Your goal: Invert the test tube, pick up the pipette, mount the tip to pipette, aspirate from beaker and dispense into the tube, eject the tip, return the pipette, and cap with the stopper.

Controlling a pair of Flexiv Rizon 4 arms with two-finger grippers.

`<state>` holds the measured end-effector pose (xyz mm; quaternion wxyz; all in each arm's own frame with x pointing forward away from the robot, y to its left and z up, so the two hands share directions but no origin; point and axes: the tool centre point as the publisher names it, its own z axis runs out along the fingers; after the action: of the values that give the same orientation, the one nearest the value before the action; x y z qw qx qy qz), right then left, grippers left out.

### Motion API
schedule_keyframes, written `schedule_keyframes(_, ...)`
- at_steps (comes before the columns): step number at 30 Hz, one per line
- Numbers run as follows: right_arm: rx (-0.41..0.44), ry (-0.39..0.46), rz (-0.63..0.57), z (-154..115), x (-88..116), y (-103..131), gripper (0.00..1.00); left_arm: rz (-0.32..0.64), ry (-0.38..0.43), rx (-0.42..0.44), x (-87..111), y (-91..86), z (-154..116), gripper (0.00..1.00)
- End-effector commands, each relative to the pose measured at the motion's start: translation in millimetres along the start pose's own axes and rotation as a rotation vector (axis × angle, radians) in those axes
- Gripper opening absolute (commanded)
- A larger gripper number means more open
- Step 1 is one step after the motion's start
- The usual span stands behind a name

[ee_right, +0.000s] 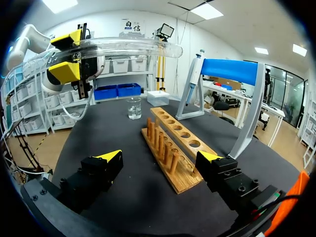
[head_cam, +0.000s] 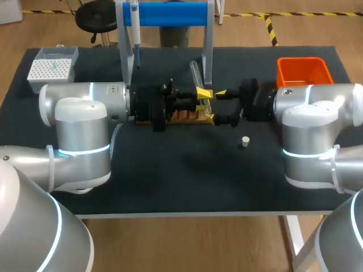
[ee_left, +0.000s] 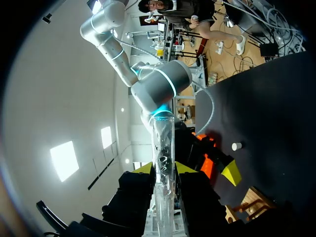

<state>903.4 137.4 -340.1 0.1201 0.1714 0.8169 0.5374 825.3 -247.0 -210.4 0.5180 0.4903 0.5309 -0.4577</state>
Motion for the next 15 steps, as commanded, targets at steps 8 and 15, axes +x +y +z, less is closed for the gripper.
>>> schedule_keyframes(8, -0.001, 0.001, 0.000, -0.5, -0.1, -0.3, 1.00, -0.044, -0.023, 0.004, -1.5, 0.6, -0.7, 0.00)
schedule_keyframes(15, -0.001, 0.001, 0.000, -0.5, -0.1, -0.3, 1.00, -0.410, -0.098, 0.020, -10.1, 23.7, -19.4, 0.00)
